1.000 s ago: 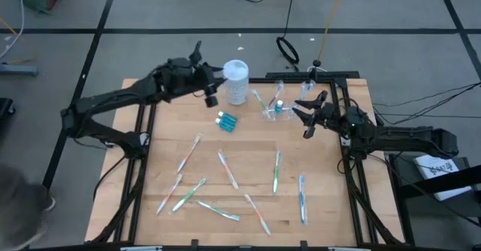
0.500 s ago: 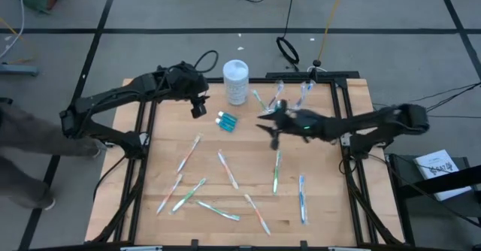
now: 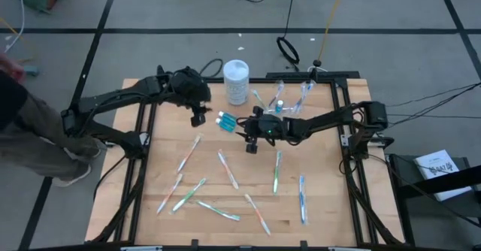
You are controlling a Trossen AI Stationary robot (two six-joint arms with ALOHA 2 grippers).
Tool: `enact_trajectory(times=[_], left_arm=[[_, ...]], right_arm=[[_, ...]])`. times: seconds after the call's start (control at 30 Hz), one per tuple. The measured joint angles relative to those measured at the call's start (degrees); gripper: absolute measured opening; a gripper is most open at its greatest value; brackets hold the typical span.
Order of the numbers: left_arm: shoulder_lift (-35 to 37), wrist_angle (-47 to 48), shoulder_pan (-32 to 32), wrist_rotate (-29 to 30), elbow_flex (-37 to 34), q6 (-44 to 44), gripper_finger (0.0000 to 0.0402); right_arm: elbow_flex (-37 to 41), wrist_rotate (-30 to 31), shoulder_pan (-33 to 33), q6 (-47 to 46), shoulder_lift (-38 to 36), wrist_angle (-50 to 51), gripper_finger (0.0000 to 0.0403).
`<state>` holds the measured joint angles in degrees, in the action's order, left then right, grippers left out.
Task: Pick & Place toothbrushing station
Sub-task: Put the blue mouthwash into the transparent organizer
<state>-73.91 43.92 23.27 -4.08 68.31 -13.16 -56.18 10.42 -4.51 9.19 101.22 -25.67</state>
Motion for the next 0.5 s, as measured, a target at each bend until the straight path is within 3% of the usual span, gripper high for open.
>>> enact_trajectory(times=[0.2,0.33,0.5], left_arm=[[-0.02,-14.74,-1.84,-10.99,-12.22,-4.41,0.0173],[-0.04,-33.09,-2.15,-10.71,-23.63,-3.67,0.0173],[-0.04,-48.27,0.64,-11.30,-34.71,-2.19,0.0173]], right_arm=[[0.33,0.00,-0.02,0.14,0.30,0.61,0.0175],[0.37,0.00,-0.02,0.72,0.30,0.56,0.0175],[0.37,0.00,-0.03,0.73,0.30,0.66,0.0175]])
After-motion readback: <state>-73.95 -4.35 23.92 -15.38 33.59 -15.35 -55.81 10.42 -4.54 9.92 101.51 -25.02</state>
